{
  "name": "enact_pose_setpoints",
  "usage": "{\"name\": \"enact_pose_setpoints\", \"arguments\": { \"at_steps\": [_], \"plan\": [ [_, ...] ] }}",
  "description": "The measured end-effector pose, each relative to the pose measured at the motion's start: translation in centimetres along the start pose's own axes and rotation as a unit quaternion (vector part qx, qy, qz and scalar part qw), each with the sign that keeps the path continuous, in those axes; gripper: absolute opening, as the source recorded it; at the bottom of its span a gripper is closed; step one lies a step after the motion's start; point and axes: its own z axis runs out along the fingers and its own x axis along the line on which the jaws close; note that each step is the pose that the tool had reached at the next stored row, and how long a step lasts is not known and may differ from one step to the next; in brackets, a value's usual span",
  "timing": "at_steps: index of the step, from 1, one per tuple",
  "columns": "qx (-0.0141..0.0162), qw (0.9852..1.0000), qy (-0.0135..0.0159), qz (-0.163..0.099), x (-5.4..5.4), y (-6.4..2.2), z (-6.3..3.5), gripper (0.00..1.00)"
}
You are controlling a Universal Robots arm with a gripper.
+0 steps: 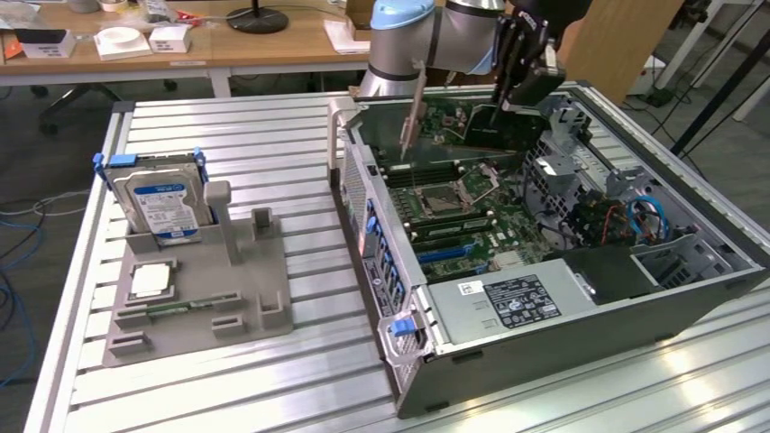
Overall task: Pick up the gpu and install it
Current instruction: 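Insert the gpu into the slot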
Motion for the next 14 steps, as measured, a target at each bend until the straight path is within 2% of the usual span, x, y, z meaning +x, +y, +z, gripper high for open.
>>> {"name": "enact_pose_setpoints", "arguments": {
  "at_steps": [14],
  "plan": [
    [-0.0001,1.0000,0.0002,-0.005,0.00,0.00,0.00,0.26]
  ]
}}
